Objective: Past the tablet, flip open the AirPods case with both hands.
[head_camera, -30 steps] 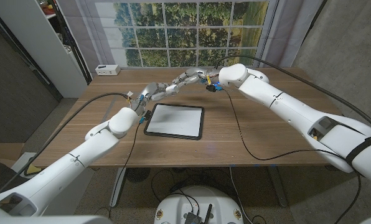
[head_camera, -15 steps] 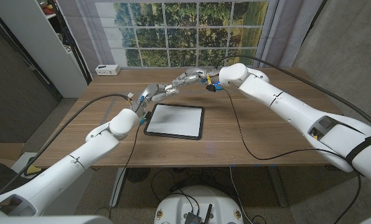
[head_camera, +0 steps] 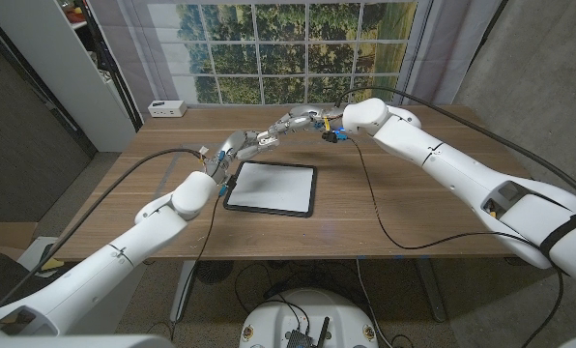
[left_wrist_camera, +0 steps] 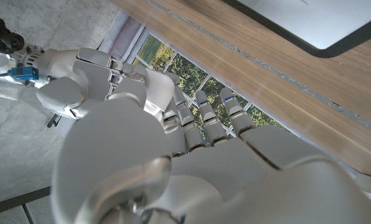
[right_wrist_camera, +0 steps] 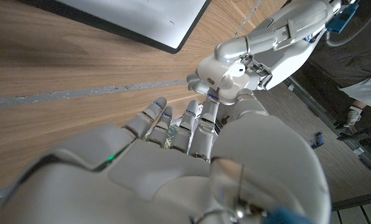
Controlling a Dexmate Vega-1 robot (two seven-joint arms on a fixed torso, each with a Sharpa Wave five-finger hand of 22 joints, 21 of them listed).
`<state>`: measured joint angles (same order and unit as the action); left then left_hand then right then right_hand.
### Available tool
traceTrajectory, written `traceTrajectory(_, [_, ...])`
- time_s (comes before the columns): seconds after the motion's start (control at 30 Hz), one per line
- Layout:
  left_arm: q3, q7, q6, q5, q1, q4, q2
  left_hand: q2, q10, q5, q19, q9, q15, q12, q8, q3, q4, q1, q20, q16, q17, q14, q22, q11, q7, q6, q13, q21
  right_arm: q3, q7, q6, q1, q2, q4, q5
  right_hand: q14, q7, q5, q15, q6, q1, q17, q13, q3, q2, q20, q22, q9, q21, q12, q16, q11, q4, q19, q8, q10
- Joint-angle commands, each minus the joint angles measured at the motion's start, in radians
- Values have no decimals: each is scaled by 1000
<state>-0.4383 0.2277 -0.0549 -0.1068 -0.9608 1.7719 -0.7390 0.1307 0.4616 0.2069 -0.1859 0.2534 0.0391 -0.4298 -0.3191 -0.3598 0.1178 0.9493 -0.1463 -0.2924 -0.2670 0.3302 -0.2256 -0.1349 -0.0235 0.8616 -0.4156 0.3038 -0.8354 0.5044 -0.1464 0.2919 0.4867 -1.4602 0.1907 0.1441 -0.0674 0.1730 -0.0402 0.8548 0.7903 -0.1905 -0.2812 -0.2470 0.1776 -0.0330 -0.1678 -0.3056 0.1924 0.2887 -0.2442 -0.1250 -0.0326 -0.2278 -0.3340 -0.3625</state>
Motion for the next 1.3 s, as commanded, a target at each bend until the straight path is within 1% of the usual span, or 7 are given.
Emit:
traceTrajectory(0.03, [20,65,-104,-4,-21,-44,44,24,10,2,5,0,70,-11,-6,-3,17,60,-1,-13,-8,10,-4,-12,58,123,-11,12,19,-14,-6,19,11,-15,21,12,-59,2,-125,129,-10,0,-5,-3,3,4,-2,-55,5,5,-4,4,-3,-12,-45,-11])
traceTrajectory(0.27, [28,101,-138,9,-28,-68,70,21,18,1,3,-5,75,-17,-4,4,25,74,0,-26,-16,19,-4,-15,62,131,-21,15,35,-36,-7,36,16,-28,37,26,-52,1,-125,142,-14,0,-7,-4,2,6,-2,-69,7,7,-7,5,-6,-23,-53,-25])
traceTrajectory(0.4, [33,117,-147,17,-30,-77,79,22,19,-1,1,-7,77,-19,-1,9,24,76,0,-33,-21,21,-5,-12,64,130,-26,18,46,-50,-9,48,19,-35,50,35,-49,1,-123,147,-14,0,-7,-4,1,7,-2,-75,9,9,-9,7,-9,-31,-56,-34])
traceTrajectory(0.63, [36,125,-155,24,-29,-86,88,25,30,-1,-3,-10,81,-25,2,14,22,79,2,-41,-28,27,-6,-19,64,131,-35,22,65,-67,-5,64,20,-39,78,58,-38,1,-122,165,-13,0,-6,-6,-2,13,-3,-90,10,11,-16,10,-17,-45,-68,-52])
traceTrajectory(0.77, [37,124,-156,26,-28,-89,89,23,36,1,-5,-12,81,-29,4,15,21,80,3,-42,-28,29,-6,-17,67,133,-40,25,68,-67,-4,65,19,-34,89,63,-35,1,-123,167,-14,-1,-5,-6,-2,11,-3,-96,11,13,-16,12,-20,-51,-70,-62])
traceTrajectory(1.0, [36,115,-178,17,-23,-103,98,23,48,3,-8,-15,83,-37,8,17,17,79,4,-44,-29,36,-7,-25,71,132,-51,29,57,-53,2,53,5,-12,96,77,-27,1,-126,172,-16,-3,-5,-7,0,12,-3,-107,11,14,-22,13,-23,-57,-75,-74])
traceTrajectory(1.3, [33,90,-204,-16,-20,-123,112,22,51,7,-14,-19,83,-41,12,20,11,77,7,-44,-30,38,-8,-27,74,133,-63,35,45,-49,0,39,-5,-1,90,89,-29,1,-128,171,-20,-6,-5,-7,1,11,-4,-116,10,15,-27,13,-24,-62,-77,-85])
